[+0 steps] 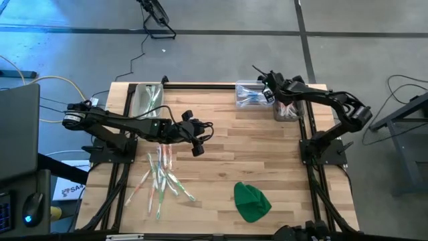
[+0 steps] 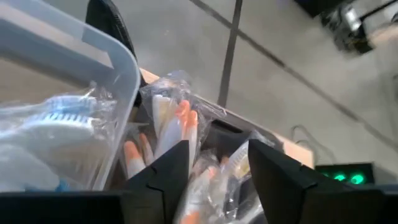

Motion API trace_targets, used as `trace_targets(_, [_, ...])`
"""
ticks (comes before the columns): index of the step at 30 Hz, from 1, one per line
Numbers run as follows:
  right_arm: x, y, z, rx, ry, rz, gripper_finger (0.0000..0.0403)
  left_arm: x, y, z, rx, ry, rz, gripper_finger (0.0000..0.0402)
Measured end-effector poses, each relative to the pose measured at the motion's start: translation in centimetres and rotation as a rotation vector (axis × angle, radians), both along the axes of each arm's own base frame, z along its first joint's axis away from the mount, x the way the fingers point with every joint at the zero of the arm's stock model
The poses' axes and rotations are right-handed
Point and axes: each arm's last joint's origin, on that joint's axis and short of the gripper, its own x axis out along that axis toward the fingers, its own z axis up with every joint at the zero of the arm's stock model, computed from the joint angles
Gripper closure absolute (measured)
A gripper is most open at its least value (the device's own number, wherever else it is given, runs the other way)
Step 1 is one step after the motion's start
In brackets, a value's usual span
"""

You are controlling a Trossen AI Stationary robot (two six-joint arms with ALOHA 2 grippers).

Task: Pick & Place Toothbrushes
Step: Put the orange toothbrush into the black bin

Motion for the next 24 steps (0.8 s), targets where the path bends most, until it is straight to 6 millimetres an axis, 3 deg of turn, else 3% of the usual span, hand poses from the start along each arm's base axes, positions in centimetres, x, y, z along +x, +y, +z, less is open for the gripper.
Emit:
trace_targets(10, [0.7, 2.3, 1.2, -0.003, 0.024, 0.069, 0.0243, 0.0, 0.0, -0.1, -0.005, 0.006, 0.001, 0.0229])
trace_targets(24, [-1.1, 6.7, 3.0, 0.049, -0.07, -0.07, 0.0308, -0.2, 0.0, -0.3, -0.025, 0.034, 0.007, 0.0229])
